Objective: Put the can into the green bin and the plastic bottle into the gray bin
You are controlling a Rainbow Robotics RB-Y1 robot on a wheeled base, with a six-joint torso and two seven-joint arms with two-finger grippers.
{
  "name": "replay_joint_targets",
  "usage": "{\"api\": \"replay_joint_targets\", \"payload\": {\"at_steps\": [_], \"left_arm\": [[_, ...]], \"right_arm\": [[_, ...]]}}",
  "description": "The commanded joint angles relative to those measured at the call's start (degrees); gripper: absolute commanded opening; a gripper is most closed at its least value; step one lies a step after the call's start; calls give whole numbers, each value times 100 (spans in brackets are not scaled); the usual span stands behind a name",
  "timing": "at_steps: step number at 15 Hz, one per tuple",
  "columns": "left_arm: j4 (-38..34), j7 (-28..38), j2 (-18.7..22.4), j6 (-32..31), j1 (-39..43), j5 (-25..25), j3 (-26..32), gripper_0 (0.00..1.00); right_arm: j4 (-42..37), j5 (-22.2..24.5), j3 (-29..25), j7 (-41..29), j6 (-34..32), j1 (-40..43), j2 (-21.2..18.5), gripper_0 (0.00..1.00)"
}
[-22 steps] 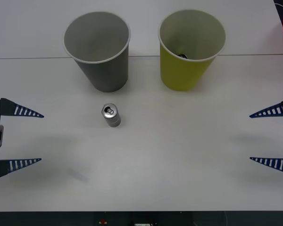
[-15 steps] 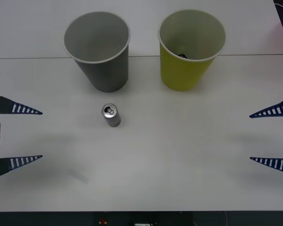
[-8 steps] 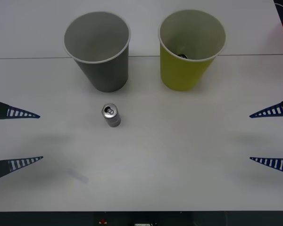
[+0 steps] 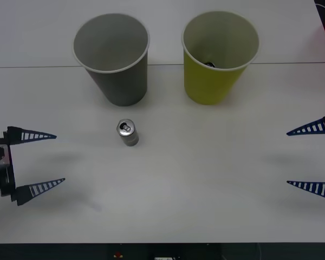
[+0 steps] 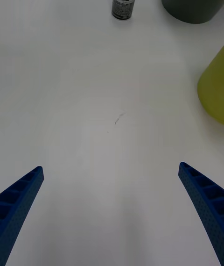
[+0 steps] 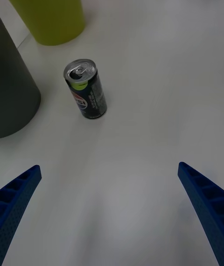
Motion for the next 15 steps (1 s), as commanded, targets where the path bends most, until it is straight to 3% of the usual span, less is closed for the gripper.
{"api": "replay_joint_targets", "payload": {"at_steps": [1,4,7,15], "left_arm": [[475,-631,-8,167,-228,747,-560,100],[1011,-1386,-193,238,-553,1442,-1096,100],[1433,-2019,-535,361,-799,1767,-1404,100],[1670,-2177,-1485,1275,-1115,2031,-1861,100]], "right_arm": [[0,0,0,0,0,0,0,100],[0,0,0,0,0,0,0,100],[0,0,0,0,0,0,0,100],[0,0,0,0,0,0,0,100]]}}
